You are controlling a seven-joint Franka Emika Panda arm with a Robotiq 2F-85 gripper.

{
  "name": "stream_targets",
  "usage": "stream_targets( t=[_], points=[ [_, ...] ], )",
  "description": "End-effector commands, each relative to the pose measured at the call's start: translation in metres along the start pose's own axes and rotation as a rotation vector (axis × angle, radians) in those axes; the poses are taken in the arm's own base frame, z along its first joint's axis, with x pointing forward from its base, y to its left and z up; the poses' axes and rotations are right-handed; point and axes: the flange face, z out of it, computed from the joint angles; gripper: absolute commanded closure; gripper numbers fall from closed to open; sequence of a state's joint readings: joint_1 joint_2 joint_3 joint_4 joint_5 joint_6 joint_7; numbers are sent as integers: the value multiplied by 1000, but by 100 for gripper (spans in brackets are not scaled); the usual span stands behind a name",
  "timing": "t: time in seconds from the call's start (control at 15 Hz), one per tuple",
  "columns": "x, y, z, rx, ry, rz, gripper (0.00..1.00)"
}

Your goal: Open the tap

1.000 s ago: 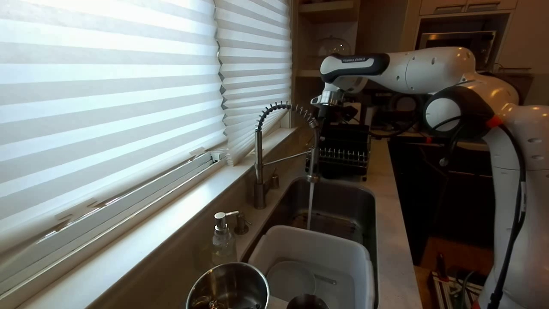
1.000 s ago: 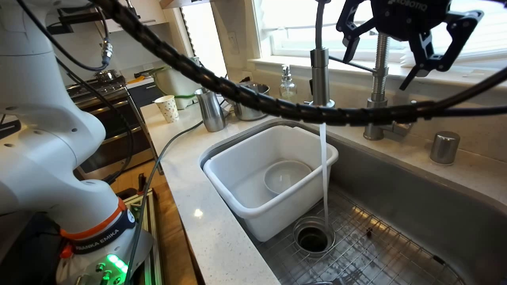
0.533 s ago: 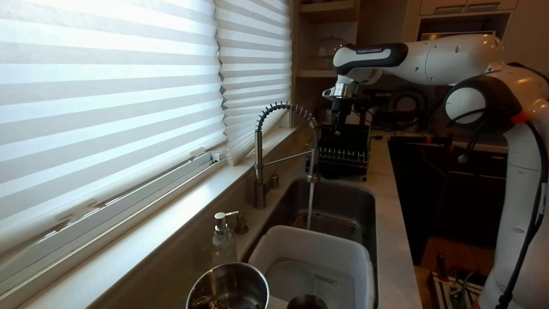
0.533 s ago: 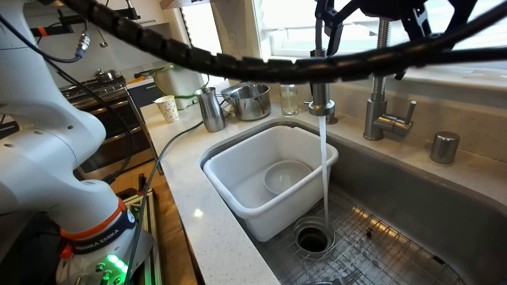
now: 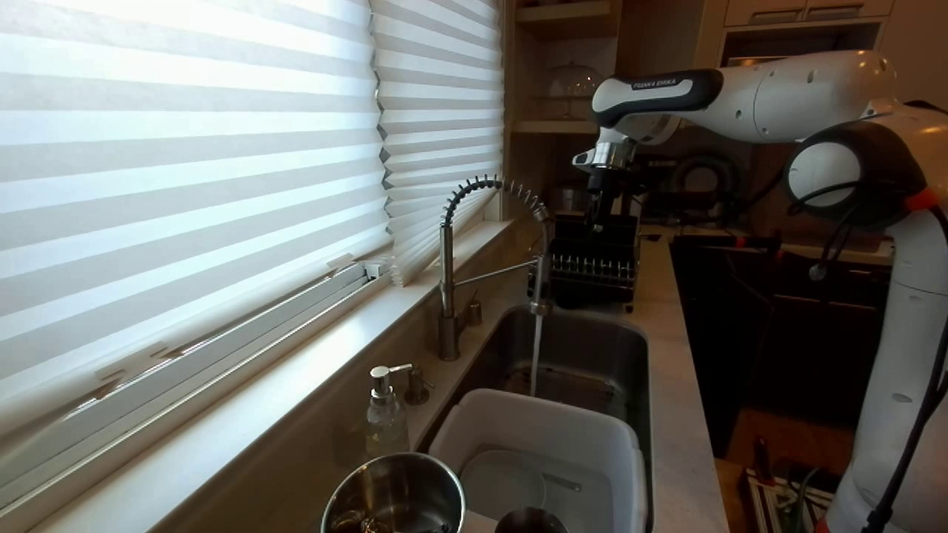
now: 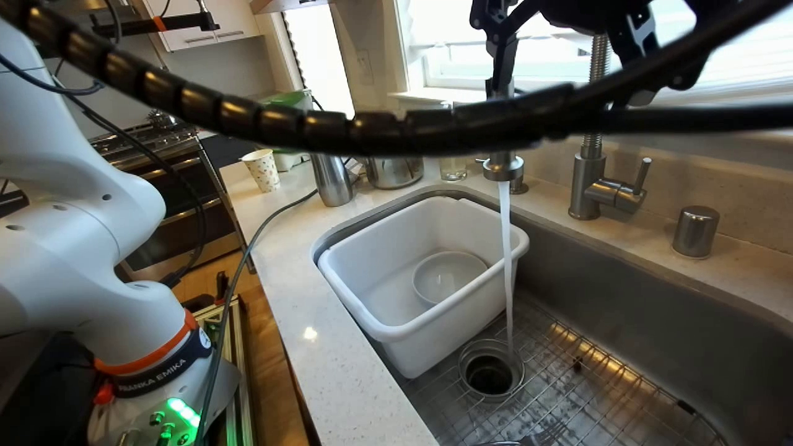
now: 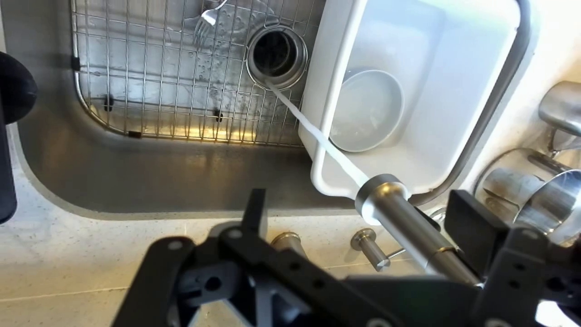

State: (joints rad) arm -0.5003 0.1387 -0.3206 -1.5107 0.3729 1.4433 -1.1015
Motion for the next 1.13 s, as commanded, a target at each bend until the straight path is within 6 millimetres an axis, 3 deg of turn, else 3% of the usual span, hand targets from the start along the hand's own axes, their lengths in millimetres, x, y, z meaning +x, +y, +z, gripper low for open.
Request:
stream_targets(
  t=[0.0,1.07],
  points=[
    [0,0,0,5,-1,1,0],
    [0,-3,3,11,-3,-2,0]
  ],
)
